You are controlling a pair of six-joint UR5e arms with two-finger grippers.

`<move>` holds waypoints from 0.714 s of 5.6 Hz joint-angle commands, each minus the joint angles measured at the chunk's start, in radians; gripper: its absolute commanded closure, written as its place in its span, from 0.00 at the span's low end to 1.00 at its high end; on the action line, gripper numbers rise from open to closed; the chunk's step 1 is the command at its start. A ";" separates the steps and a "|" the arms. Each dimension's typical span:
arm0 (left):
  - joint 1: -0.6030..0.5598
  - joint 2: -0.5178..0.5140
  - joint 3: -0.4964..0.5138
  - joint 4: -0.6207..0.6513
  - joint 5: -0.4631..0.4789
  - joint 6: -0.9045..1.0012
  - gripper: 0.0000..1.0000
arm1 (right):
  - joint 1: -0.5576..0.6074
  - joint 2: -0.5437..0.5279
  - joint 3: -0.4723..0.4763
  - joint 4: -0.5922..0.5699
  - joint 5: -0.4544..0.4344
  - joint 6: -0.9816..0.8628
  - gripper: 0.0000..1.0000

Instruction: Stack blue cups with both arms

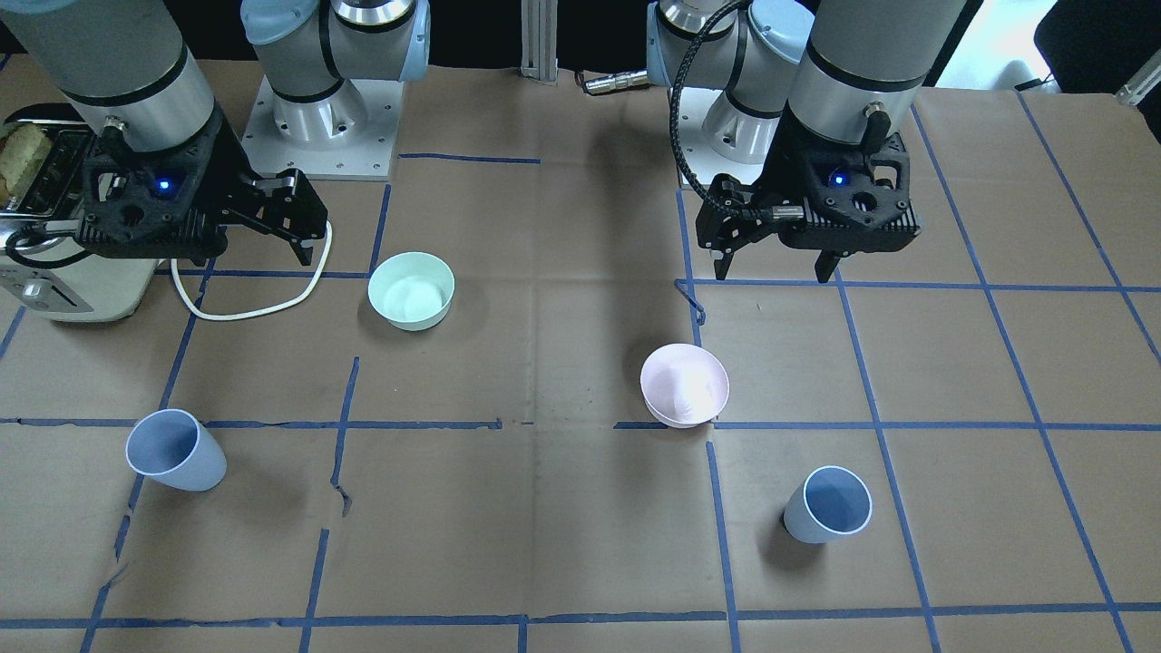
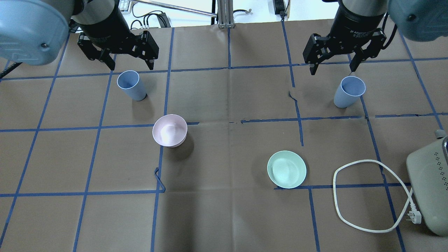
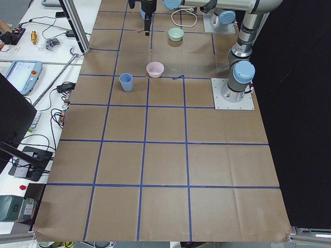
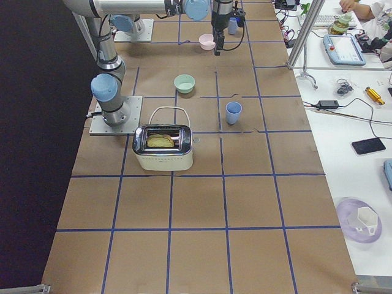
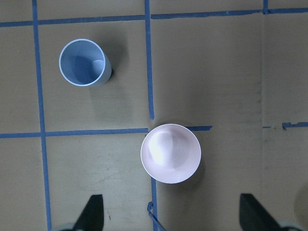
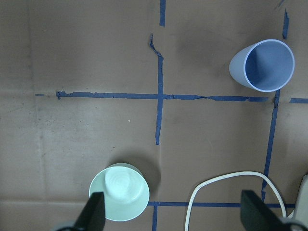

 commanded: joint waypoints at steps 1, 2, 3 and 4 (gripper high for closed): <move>-0.001 0.000 0.000 -0.001 0.000 0.001 0.01 | 0.000 0.001 0.002 0.002 0.000 0.000 0.00; 0.000 0.000 0.000 0.000 -0.003 0.000 0.01 | 0.000 0.002 0.002 0.008 0.000 0.000 0.00; 0.000 0.000 0.000 0.000 0.000 0.000 0.01 | 0.000 0.007 0.001 -0.011 -0.005 -0.003 0.00; 0.000 -0.002 0.000 -0.001 -0.005 0.001 0.01 | -0.015 0.045 -0.010 -0.018 -0.011 -0.017 0.00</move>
